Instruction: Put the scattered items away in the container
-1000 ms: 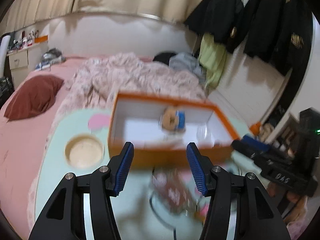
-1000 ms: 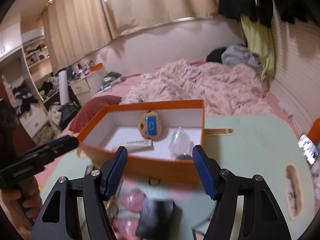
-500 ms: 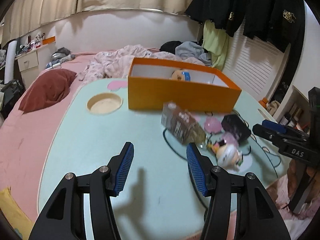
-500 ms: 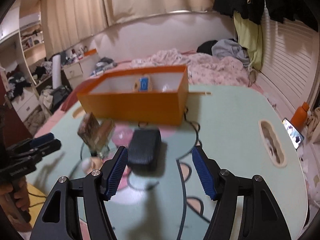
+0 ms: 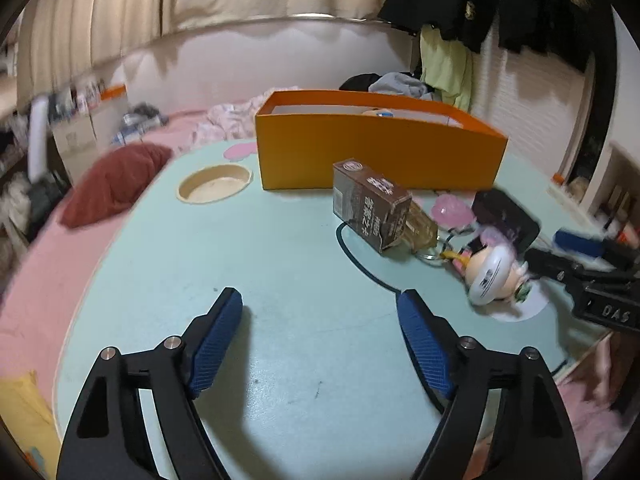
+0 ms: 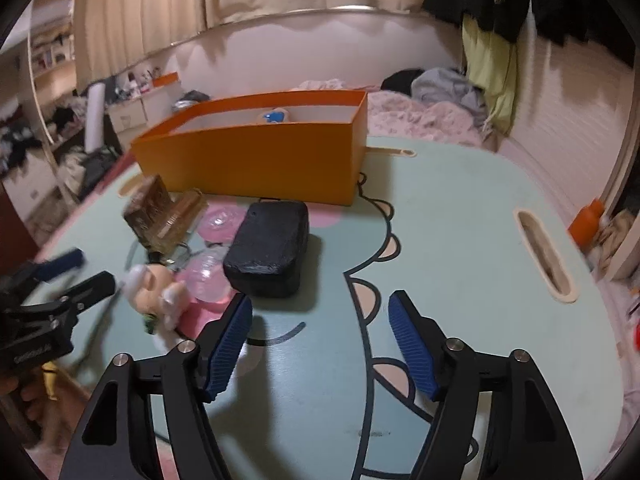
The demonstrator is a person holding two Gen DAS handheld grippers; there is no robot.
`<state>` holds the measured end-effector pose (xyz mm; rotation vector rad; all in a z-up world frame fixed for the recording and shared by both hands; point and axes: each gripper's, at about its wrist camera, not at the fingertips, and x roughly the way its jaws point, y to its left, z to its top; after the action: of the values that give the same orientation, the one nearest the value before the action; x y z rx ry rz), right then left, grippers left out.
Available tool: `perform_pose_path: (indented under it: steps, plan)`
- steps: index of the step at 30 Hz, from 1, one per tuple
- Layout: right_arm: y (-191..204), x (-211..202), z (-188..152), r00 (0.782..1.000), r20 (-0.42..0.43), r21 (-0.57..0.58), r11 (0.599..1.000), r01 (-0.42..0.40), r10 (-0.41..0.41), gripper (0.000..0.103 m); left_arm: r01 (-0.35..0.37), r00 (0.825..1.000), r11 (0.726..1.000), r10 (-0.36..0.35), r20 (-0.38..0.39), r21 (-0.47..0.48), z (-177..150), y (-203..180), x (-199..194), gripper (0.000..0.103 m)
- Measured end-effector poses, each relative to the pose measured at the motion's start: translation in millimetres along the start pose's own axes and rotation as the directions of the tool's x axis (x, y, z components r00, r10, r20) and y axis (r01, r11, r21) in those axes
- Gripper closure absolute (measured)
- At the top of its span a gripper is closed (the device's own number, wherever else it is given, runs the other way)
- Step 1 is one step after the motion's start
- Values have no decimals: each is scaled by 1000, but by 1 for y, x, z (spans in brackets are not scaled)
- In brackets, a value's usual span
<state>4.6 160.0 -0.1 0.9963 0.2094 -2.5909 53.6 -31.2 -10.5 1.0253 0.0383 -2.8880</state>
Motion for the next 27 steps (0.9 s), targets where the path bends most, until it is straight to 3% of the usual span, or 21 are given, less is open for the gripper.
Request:
perform_pose_path:
  steps: [2, 5, 27]
  plan:
    - [2, 0, -1, 1000, 4, -5, 1000, 9, -9, 32, -8, 1000, 1000, 8, 9, 20, 0, 0, -2, 23]
    - [1, 2, 0, 1000, 2, 4, 1000, 8, -8, 31, 24, 1000, 999, -25, -12, -25, 2, 7, -1, 23]
    - [2, -1, 2, 1000, 8, 0, 1000, 4, -4, 26, 13, 1000, 1000, -13, -9, -27, 0, 4, 0, 23]
